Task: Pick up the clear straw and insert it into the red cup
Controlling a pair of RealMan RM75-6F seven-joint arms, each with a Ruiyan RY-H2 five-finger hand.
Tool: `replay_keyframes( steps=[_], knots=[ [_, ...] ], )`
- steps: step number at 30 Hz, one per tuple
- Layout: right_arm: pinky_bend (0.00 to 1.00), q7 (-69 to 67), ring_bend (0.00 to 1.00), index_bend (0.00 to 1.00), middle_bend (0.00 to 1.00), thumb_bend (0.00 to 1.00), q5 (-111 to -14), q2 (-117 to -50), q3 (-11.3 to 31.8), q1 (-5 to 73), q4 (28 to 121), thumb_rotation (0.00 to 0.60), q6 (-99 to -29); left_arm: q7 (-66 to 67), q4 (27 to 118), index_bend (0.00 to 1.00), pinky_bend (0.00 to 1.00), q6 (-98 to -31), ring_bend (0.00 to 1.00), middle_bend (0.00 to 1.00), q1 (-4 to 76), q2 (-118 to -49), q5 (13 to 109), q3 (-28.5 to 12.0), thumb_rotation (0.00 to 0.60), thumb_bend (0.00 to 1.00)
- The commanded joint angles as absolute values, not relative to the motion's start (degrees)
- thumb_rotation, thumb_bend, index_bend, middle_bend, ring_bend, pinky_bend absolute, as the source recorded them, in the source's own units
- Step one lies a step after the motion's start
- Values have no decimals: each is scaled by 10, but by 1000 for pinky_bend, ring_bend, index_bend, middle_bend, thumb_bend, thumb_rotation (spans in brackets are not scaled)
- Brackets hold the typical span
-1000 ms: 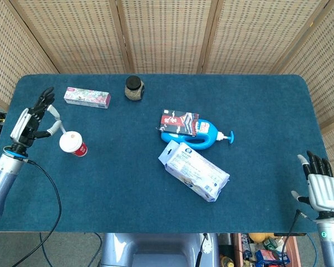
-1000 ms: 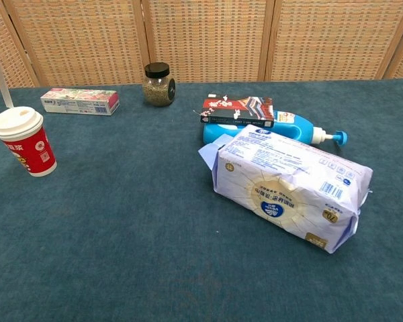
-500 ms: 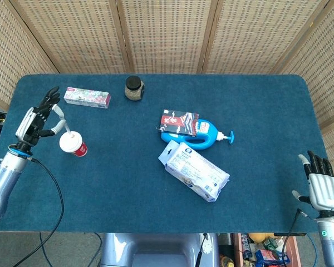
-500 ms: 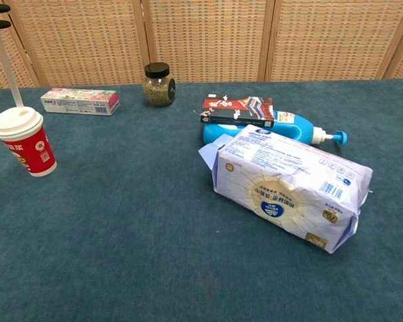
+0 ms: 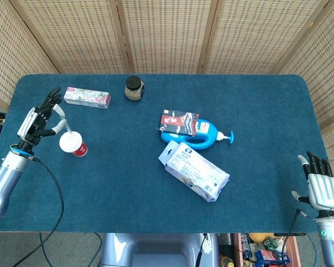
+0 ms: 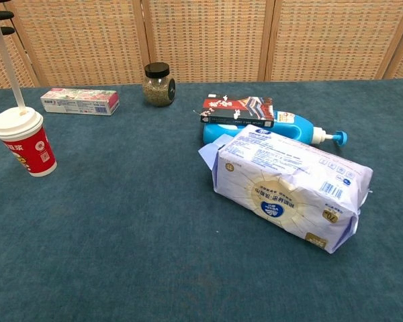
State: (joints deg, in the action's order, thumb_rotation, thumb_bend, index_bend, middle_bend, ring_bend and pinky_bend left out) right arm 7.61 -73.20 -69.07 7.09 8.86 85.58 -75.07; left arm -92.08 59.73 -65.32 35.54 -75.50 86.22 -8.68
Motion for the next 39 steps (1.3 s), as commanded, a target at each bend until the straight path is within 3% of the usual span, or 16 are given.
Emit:
replay_keyframes(
  steps=[1,39],
  knots=[
    [0,77,0,0,0,0,-731,-691,71,89,855,600,-750,-924,594,571,0,-655,0,0,354,-755,862,-85,600,487],
    [0,81,0,0,0,0,-719,-697,70,96,845,600,-734,-926,477,571,0,-593,0,0,367,-850,849,-62,600,486]
  ],
)
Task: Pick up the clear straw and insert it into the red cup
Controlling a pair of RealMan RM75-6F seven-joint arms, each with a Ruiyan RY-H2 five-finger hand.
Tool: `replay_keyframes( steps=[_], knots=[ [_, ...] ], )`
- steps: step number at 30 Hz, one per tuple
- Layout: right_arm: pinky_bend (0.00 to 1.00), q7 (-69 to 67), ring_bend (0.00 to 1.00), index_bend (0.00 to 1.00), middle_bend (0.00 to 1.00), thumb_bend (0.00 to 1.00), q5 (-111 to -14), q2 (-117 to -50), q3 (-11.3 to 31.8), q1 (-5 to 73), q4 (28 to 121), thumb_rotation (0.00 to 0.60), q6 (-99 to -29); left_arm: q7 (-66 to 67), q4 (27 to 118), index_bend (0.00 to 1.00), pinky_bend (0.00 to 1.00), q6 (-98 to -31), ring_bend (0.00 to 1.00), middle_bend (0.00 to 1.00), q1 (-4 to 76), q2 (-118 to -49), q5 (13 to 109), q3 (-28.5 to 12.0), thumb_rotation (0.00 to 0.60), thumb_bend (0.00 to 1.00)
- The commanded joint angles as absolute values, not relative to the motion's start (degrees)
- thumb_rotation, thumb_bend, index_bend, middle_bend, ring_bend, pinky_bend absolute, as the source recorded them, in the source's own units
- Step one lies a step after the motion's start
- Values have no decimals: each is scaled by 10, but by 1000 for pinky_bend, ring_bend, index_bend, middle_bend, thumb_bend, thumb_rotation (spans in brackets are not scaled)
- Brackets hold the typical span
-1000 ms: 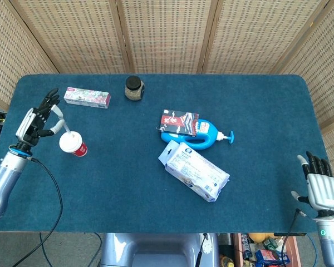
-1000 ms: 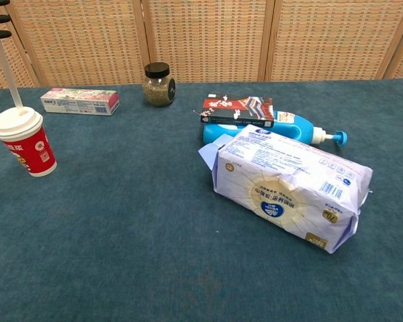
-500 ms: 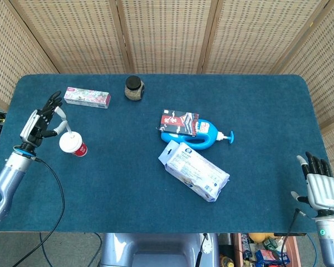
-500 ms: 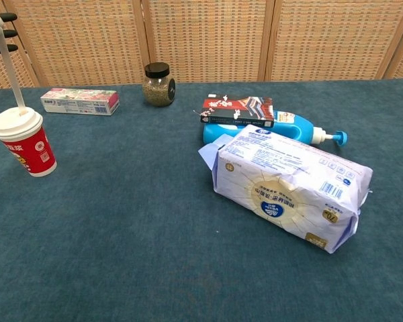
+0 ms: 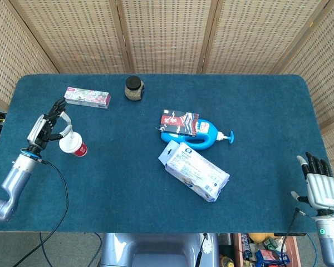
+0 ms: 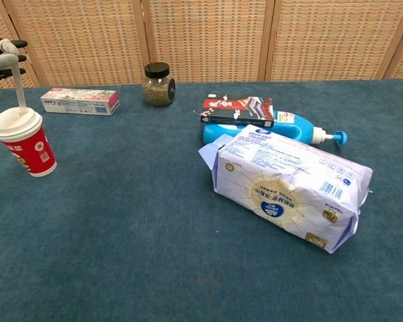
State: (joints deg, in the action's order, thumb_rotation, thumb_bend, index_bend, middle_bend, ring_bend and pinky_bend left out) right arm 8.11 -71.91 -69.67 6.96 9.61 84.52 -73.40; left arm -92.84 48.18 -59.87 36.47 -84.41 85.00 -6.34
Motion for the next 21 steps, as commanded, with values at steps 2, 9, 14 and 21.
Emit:
replay_keyframes(
  steps=[2,9,14,21],
  knots=[
    [0,81,0,0,0,0,-718,-697,70,96,844,600,-734,-927,472,571,0,-589,0,0,367,-854,848,-61,600,486],
    [0,85,0,0,0,0,-717,-698,70,96,843,600,-735,-909,459,547,0,-582,0,0,365,-865,844,-59,600,487],
    [0,86,0,0,0,0,-719,-698,69,96,846,600,-738,-896,461,179,0,-587,0,0,364,-860,852,-53,600,389],
    [0,84,0,0,0,0,-725,-695,68,94,852,600,-744,-875,485,0,0,-622,0,0,348,-841,852,-58,600,236]
  ],
)
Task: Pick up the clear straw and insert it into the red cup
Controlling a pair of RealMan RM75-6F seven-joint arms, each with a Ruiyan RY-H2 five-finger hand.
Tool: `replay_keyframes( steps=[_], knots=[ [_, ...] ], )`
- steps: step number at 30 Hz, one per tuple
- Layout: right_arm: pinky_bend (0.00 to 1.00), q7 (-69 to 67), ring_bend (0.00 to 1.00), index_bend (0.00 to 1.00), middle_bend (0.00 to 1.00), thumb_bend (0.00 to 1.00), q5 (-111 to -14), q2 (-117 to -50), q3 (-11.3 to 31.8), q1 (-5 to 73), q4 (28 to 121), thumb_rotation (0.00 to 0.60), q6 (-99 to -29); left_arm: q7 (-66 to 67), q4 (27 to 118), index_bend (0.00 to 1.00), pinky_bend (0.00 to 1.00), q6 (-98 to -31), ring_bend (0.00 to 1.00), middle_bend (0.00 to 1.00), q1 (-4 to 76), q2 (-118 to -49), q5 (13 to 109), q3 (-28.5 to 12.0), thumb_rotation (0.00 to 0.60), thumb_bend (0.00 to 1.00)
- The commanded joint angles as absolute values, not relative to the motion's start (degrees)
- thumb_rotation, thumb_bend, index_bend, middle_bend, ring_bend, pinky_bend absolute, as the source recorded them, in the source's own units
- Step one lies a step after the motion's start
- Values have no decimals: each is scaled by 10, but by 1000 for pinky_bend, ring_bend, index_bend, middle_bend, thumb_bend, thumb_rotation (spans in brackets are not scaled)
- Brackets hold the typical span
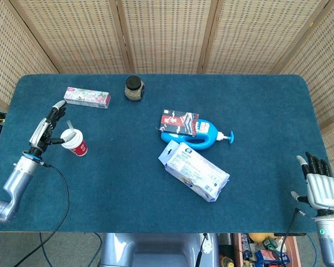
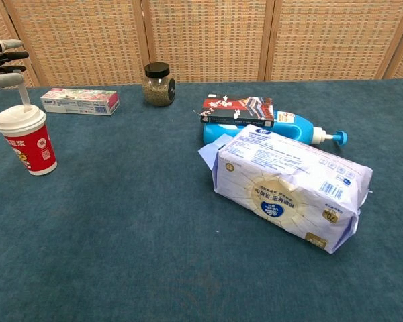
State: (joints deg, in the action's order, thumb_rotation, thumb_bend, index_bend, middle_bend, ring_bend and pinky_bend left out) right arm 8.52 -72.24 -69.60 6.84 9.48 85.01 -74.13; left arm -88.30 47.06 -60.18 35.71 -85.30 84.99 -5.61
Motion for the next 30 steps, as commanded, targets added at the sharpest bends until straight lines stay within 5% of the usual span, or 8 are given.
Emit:
replay_keyframes(
  steps=[1,7,15,21,30],
  knots=[
    [0,83,0,0,0,0,-726,-694,67,93,854,600,-745,-872,492,0,0,-629,0,0,345,-836,853,-58,600,233],
    [0,76,0,0,0,0,-739,-686,66,89,865,600,-757,-797,555,0,0,-704,0,0,313,-781,871,-55,600,222],
    [0,69,0,0,0,0,-752,-679,65,83,875,600,-774,-537,705,0,0,-753,0,0,263,-682,874,-34,600,65],
    [0,53,0,0,0,0,-774,-669,62,73,884,600,-798,-18,994,0,0,-818,0,0,156,-581,763,-3,600,61],
    [0,44,0,0,0,0,-791,-661,61,66,888,600,-817,102,1085,0,0,-850,0,0,115,-586,760,18,600,59]
  ],
)
